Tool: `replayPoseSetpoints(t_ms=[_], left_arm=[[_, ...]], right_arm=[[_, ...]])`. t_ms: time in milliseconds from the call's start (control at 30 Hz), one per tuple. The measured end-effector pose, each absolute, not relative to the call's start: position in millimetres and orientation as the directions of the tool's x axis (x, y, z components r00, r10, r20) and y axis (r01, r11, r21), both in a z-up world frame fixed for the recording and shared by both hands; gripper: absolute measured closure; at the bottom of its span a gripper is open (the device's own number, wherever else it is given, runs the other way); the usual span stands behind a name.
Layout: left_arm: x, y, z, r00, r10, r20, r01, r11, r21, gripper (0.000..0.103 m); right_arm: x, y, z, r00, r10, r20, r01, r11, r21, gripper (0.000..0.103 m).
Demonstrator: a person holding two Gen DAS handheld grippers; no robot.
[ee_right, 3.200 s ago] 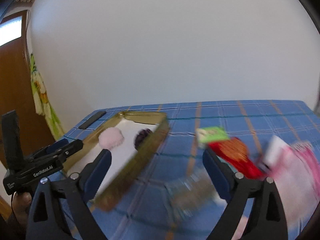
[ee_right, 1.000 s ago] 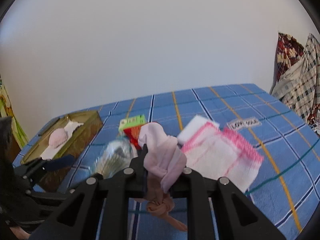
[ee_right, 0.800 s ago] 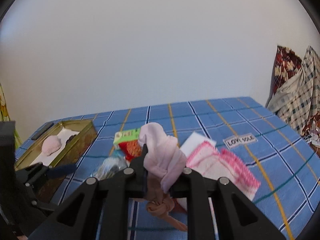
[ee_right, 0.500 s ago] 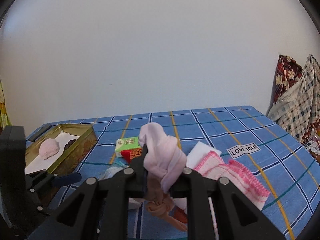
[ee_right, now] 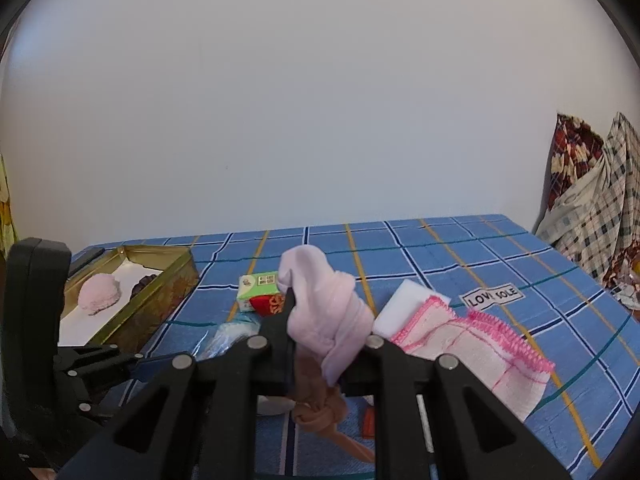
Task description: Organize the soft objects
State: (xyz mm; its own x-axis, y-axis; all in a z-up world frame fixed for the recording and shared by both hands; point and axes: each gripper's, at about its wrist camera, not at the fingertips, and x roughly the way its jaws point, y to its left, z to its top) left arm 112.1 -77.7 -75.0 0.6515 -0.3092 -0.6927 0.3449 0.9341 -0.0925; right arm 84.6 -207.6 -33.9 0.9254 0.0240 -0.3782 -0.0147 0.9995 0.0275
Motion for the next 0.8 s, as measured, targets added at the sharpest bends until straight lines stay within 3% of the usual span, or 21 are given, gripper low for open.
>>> replayPoseSetpoints(t_ms=[233,800], left_arm=[[104,-68,-66,0.703,-0.328,-0.632,0.334,0.936,-0.114,0.069],[82,-59,-49,0.858,-0.232,-0.458,0.246,0.969,-0.029,0.069]], right_arm=[[80,-206,-32,0.937,0.010,-0.348,-0.005,1.000,0.016,0.088],[73,-202,-31,0.949,0.016,-0.315,-0.013,1.000,0.012,0.088]])
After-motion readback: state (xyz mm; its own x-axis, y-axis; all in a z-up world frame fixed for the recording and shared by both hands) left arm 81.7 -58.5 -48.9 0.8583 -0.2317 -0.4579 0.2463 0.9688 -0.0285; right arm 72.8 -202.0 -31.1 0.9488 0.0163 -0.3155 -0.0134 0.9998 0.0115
